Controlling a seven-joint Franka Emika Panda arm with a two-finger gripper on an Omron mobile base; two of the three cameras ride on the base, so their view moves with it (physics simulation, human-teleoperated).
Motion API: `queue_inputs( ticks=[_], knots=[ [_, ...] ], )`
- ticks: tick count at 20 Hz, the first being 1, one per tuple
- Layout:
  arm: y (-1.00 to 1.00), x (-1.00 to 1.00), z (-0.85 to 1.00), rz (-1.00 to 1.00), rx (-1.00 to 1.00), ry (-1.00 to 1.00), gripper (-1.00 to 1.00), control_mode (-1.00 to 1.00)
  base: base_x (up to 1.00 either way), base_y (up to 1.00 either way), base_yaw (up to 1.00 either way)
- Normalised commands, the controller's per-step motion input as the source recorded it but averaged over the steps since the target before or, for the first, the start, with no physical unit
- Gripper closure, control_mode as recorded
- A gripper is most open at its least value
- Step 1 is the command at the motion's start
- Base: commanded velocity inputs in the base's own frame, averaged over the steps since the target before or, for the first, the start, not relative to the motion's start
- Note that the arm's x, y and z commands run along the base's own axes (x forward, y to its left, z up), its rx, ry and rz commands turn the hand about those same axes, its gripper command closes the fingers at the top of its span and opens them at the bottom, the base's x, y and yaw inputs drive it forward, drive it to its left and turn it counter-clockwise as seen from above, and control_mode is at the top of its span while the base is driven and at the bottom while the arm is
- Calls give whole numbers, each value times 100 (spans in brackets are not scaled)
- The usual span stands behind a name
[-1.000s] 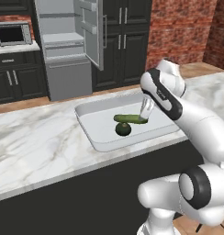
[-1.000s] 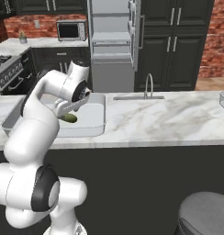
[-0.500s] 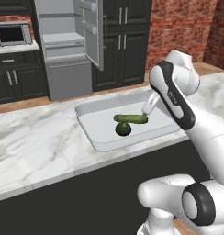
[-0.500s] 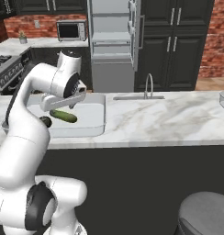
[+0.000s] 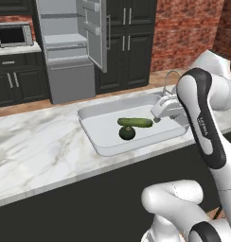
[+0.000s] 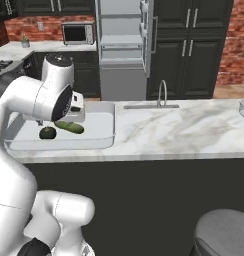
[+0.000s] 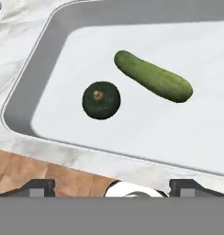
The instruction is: Place the cold items (cucumber and squash) from the fridge in one tupperware on the dining counter. Place the warm items (kebab skewer and hot dog) in the stove area in another tupperware.
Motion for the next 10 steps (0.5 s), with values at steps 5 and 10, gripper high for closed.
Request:
queue_inputs(
  ticks=[5, 10],
  knots=[
    [-6, -94, 25, -60, 2, 0, -100, -100, 0, 0, 0],
    [-11, -74, 32, -49, 0, 0, -100, -100, 0, 0, 0]
  ],
)
